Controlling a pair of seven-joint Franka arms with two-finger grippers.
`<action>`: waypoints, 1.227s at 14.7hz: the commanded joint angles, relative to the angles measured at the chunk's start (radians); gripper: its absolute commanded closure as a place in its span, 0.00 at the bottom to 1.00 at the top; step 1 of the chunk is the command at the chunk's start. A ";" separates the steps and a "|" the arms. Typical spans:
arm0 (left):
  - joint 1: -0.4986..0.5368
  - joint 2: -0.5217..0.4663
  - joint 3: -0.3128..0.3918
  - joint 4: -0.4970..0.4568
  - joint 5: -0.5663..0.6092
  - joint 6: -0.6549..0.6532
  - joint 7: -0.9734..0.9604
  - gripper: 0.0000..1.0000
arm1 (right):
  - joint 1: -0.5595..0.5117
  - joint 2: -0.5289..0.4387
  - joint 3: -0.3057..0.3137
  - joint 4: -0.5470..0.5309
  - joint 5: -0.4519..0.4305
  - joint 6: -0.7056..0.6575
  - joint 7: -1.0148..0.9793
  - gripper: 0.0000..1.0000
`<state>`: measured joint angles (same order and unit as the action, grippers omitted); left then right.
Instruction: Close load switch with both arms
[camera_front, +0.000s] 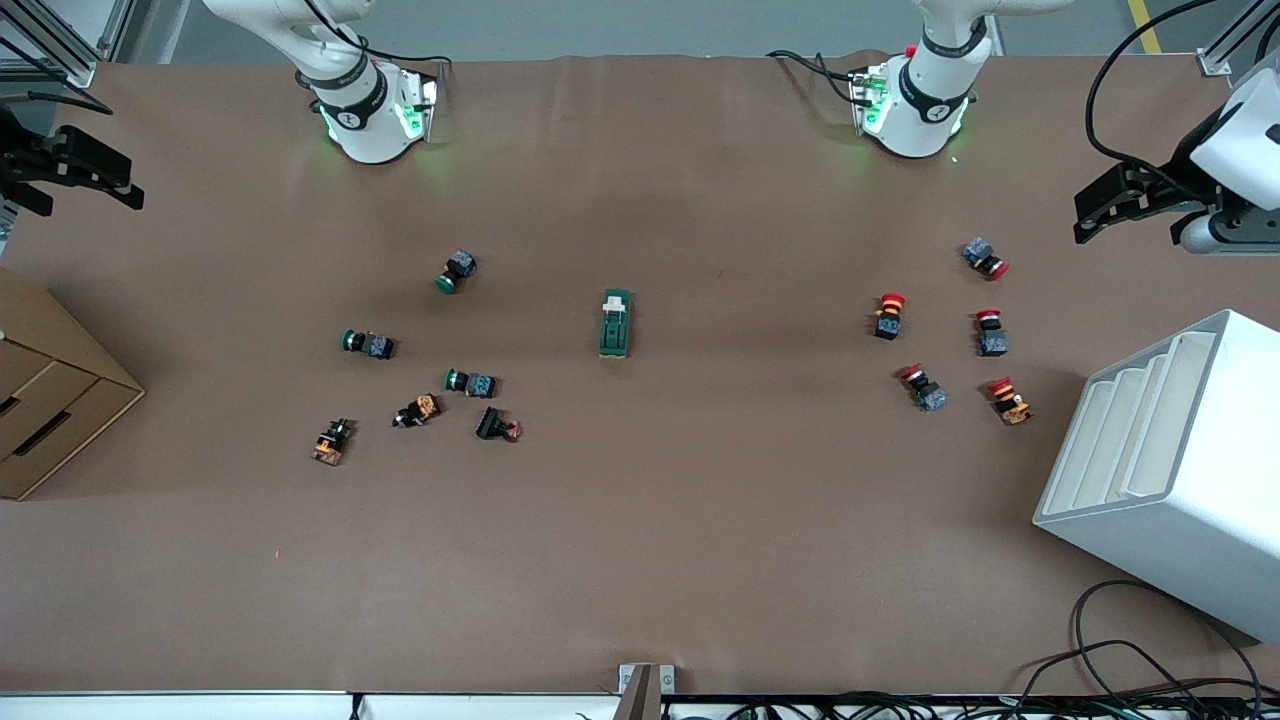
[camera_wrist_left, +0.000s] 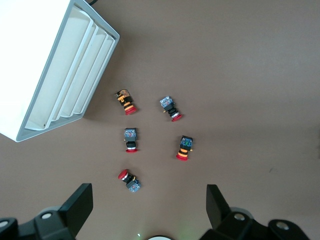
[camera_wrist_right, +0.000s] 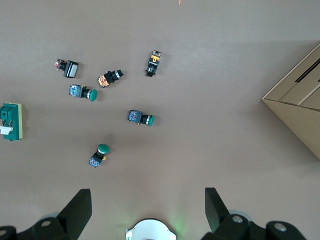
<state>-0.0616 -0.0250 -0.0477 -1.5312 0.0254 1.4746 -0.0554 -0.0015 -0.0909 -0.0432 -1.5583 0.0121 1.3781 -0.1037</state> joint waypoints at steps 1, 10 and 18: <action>-0.012 0.014 -0.001 0.025 0.021 -0.020 -0.014 0.00 | 0.012 -0.027 -0.003 -0.026 -0.018 0.002 -0.007 0.00; -0.160 0.167 -0.093 0.045 0.017 0.133 -0.224 0.00 | 0.012 -0.027 -0.003 -0.025 -0.017 0.002 -0.007 0.00; -0.539 0.424 -0.116 -0.010 0.033 0.576 -0.823 0.00 | 0.009 -0.014 -0.004 0.009 -0.014 0.002 -0.002 0.00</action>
<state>-0.5447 0.3618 -0.1754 -1.5264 0.0307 1.9648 -0.7816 -0.0003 -0.0915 -0.0434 -1.5512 0.0121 1.3792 -0.1037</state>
